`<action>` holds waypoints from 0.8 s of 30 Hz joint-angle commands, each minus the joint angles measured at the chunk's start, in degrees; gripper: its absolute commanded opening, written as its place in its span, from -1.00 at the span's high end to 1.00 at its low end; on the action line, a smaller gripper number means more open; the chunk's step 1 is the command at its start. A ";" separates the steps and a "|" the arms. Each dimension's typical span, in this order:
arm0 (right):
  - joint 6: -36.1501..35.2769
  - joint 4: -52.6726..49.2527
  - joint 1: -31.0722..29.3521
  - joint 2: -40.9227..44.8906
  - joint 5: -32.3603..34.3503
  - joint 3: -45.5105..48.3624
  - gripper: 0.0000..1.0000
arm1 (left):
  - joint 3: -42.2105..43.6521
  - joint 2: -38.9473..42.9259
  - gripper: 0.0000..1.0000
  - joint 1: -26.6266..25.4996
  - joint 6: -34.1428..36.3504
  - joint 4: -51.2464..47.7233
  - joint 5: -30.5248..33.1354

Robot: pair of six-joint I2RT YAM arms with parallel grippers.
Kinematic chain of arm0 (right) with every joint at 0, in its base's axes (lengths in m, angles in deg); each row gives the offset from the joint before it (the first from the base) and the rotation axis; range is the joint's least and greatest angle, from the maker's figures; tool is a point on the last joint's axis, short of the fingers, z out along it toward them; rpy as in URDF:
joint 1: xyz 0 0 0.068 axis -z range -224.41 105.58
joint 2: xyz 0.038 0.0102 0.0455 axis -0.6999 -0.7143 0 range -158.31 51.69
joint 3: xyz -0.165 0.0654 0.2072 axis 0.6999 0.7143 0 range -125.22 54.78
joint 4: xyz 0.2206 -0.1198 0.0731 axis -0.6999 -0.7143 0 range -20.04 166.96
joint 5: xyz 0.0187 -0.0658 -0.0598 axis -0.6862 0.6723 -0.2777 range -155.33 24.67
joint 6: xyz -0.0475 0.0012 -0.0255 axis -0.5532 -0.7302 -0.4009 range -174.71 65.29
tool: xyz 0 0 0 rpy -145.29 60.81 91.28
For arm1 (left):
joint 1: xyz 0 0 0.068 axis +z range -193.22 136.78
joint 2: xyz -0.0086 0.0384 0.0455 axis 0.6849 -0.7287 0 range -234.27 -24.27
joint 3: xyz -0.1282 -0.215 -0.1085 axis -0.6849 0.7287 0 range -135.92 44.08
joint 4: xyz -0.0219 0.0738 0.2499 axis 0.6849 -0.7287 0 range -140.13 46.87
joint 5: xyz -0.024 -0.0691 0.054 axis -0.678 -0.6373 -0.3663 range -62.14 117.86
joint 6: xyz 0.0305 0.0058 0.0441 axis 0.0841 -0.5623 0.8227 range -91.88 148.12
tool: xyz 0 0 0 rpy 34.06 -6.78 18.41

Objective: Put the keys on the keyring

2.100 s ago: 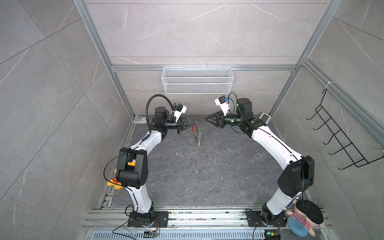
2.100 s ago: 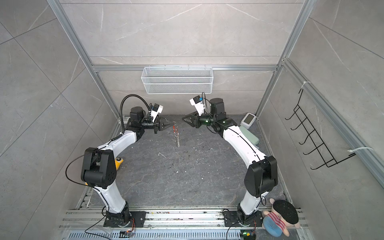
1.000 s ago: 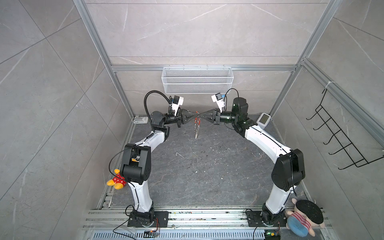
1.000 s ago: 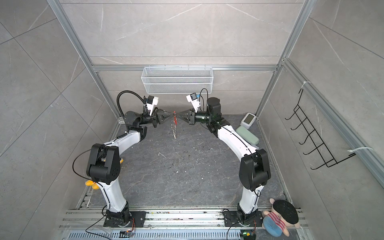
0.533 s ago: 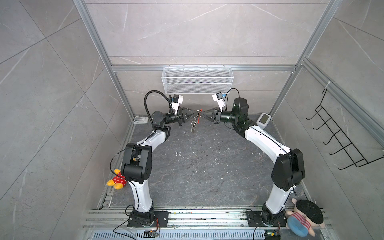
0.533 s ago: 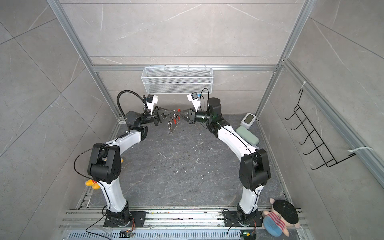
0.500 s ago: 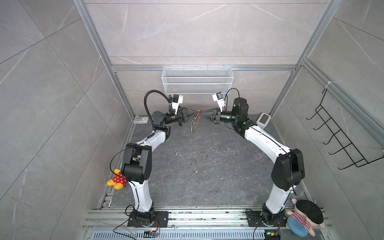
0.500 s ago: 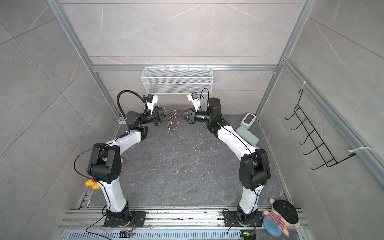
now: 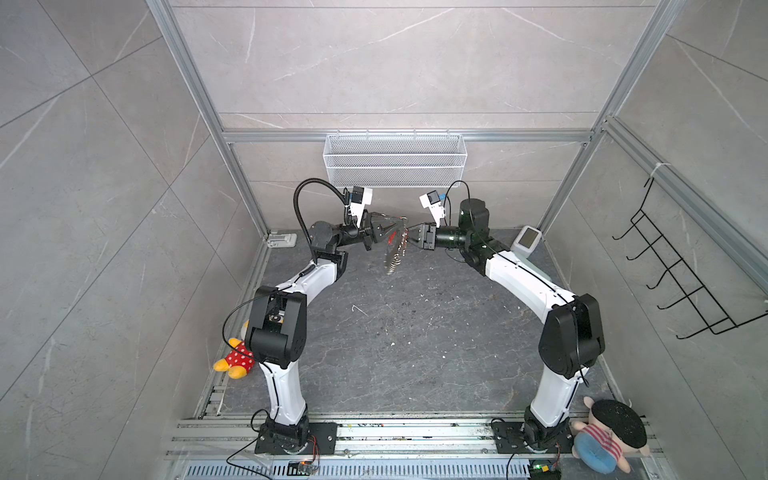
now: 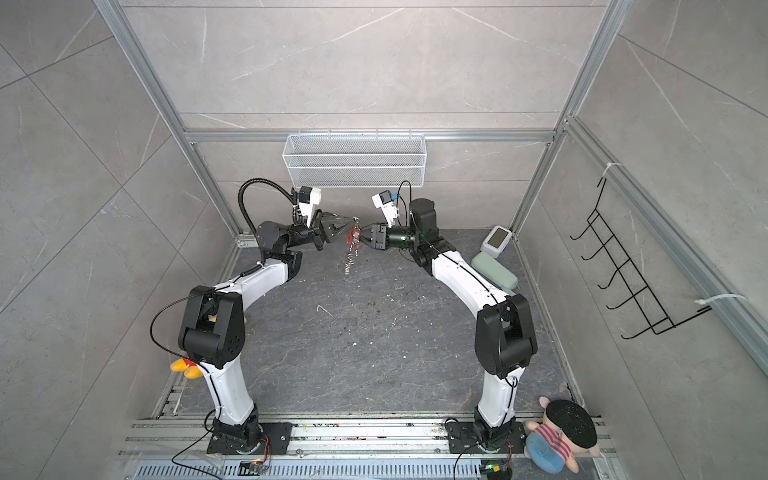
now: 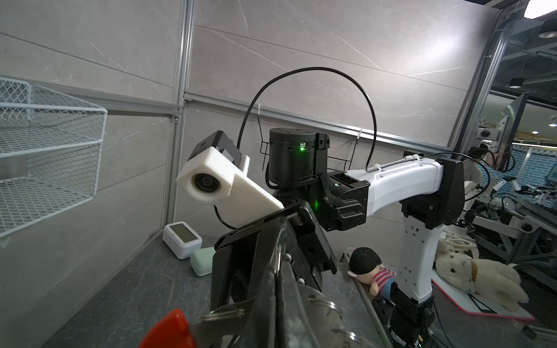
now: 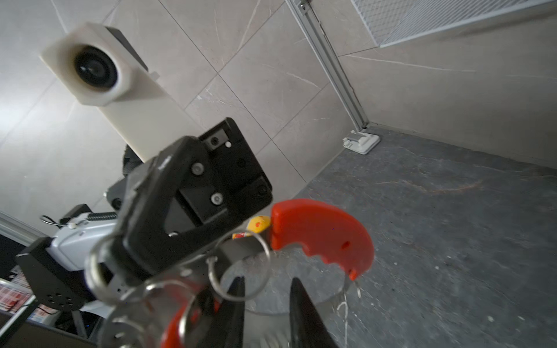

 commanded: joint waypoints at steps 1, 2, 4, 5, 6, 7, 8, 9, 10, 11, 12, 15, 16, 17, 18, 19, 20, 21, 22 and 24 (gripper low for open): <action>-6.13 -6.45 1.53 6.28 4.41 1.50 0.38 | -2.10 0.99 1.00 -0.28 -0.51 4.04 1.34; -7.82 -8.32 1.75 7.16 5.46 1.79 0.36 | -2.14 0.99 1.00 -0.23 -0.53 4.04 1.35; -10.05 -10.45 1.88 8.47 6.50 2.17 0.31 | -2.12 0.99 1.00 -0.23 -0.63 4.04 1.24; -10.72 -10.90 1.89 9.09 6.82 2.44 0.29 | -2.22 0.90 1.00 -0.23 -0.76 4.04 1.24; -10.92 -10.81 1.95 9.58 6.85 2.83 0.27 | -2.20 0.84 1.00 -0.23 -0.84 4.03 1.24; -10.98 -10.44 1.93 10.01 7.02 3.44 0.25 | -2.28 0.81 1.00 -0.23 -1.01 4.04 1.24; -10.90 -9.80 1.87 10.31 6.98 4.05 0.24 | -2.29 0.80 1.00 -0.23 -1.02 4.04 1.24; -10.57 -8.71 1.95 10.67 6.70 4.84 0.23 | -2.31 0.73 1.00 -0.23 -1.03 4.04 1.28; -9.99 -7.48 1.91 10.91 6.52 5.51 0.21 | -2.40 0.73 1.00 -0.23 -1.19 4.04 1.27; -9.31 -6.31 1.92 11.04 5.99 5.99 0.20 | -2.40 0.73 1.00 -0.23 -1.20 4.04 1.27; -8.95 -5.46 1.95 10.99 5.25 6.37 0.18 | -2.37 0.73 1.00 -0.25 -1.20 4.04 1.41; -6.90 -0.57 1.94 11.56 3.07 7.91 0.12 | -2.46 0.55 1.00 -0.32 -1.52 4.04 1.34; -6.62 0.75 1.95 11.95 3.18 8.47 0.12 | -2.44 0.46 1.00 -0.32 -1.63 4.04 1.27; -6.34 2.25 1.90 12.42 3.26 8.97 0.12 | -2.42 0.38 1.00 -0.34 -2.01 4.04 1.18; -6.17 3.95 1.91 12.69 3.01 9.39 0.12 | -2.59 0.24 1.00 -0.34 -2.40 4.04 1.18; -5.62 5.30 1.95 12.78 2.77 9.46 0.12 | -2.63 0.20 1.00 -0.33 -2.59 4.04 1.07; -5.13 6.44 1.92 12.65 2.41 9.18 0.11 | -2.61 0.20 1.00 -0.37 -2.69 4.05 0.89; -4.88 6.98 1.96 12.32 2.05 8.80 0.11 | -2.50 0.24 1.00 -0.41 -2.69 4.04 0.81; -4.22 7.50 2.00 11.84 1.76 8.07 0.11 | -2.36 0.29 1.00 -0.41 -2.69 4.04 0.89; -3.40 8.19 1.91 10.93 1.26 6.76 0.11 | -2.41 0.37 1.00 -0.44 -2.77 4.04 0.89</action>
